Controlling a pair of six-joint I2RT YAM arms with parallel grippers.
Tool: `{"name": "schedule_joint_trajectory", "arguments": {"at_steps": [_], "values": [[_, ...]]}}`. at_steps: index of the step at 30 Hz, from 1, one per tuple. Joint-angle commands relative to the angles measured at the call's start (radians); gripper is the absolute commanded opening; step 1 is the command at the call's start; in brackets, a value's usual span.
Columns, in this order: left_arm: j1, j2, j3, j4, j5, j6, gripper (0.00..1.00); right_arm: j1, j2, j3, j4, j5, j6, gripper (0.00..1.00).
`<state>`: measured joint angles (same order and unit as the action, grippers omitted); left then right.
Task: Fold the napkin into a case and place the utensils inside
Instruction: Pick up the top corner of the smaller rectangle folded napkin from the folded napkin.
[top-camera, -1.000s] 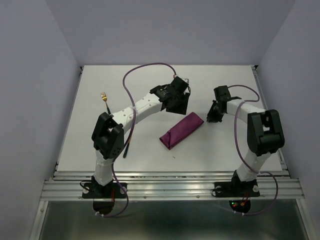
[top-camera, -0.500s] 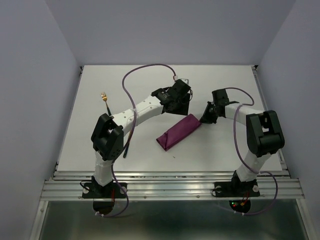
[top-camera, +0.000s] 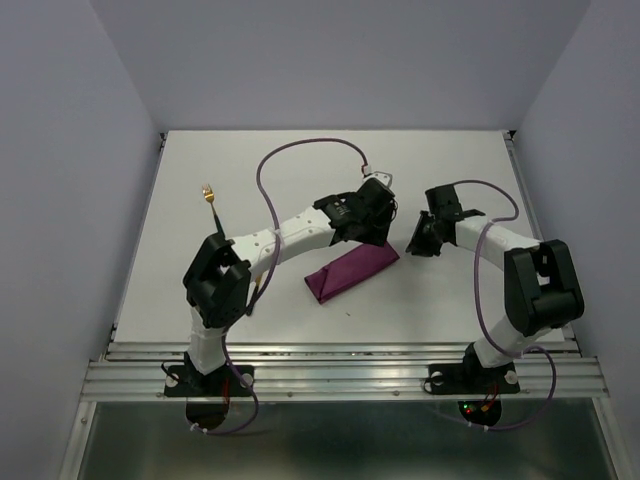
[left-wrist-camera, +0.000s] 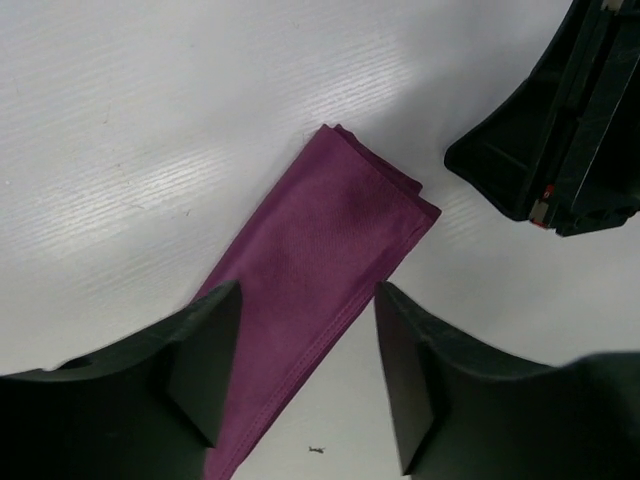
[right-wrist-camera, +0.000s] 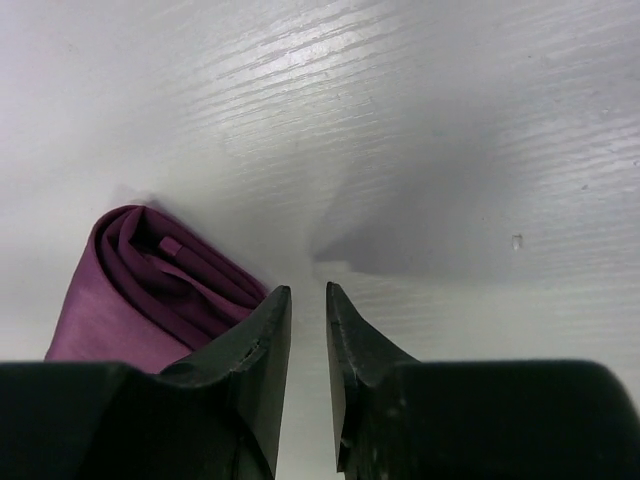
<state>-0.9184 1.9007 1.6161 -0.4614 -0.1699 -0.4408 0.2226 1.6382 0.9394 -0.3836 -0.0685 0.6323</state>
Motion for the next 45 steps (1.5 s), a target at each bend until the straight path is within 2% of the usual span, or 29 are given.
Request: {"name": "schedule_joint_trajectory", "arguments": {"at_steps": [1,6,8,12,18,21,22,25,27,34,39,45], "values": [[-0.046,-0.032,0.047,0.017,-0.079,0.059,0.72,-0.029,-0.069,0.006,-0.051,0.128,0.001,0.27],[-0.083,-0.003,0.068,0.046,-0.048,0.120,0.72,-0.104,-0.069,-0.036,-0.051,0.116,0.007,0.27],[-0.102,0.020,0.080,0.046,-0.051,0.157,0.75,-0.114,-0.078,-0.051,-0.051,0.115,0.007,0.28],[-0.118,0.058,0.103,0.070,0.000,0.200,0.98,-0.172,-0.092,-0.091,-0.047,0.095,0.007,0.28],[-0.164,0.168,0.191,0.023,-0.058,0.257,0.98,-0.215,-0.106,-0.132,-0.041,0.087,0.007,0.28],[-0.189,0.224,0.231,0.004,-0.127,0.275,0.87,-0.224,-0.112,-0.142,-0.041,0.085,0.007,0.28],[-0.197,0.234,0.238,0.000,-0.147,0.281,0.80,-0.224,-0.113,-0.143,-0.043,0.081,0.004,0.29],[-0.211,0.265,0.254,0.010,-0.183,0.295,0.66,-0.233,-0.115,-0.145,-0.043,0.078,0.003,0.28],[-0.212,0.277,0.264,0.015,-0.181,0.300,0.61,-0.233,-0.115,-0.143,-0.043,0.076,0.003,0.28],[-0.214,0.314,0.280,0.013,-0.183,0.324,0.55,-0.233,-0.115,-0.143,-0.043,0.076,0.001,0.28],[-0.214,0.331,0.277,0.017,-0.207,0.329,0.54,-0.233,-0.112,-0.143,-0.043,0.078,0.000,0.28],[-0.215,0.348,0.274,0.024,-0.224,0.340,0.48,-0.233,-0.112,-0.146,-0.040,0.078,-0.003,0.28]]}}
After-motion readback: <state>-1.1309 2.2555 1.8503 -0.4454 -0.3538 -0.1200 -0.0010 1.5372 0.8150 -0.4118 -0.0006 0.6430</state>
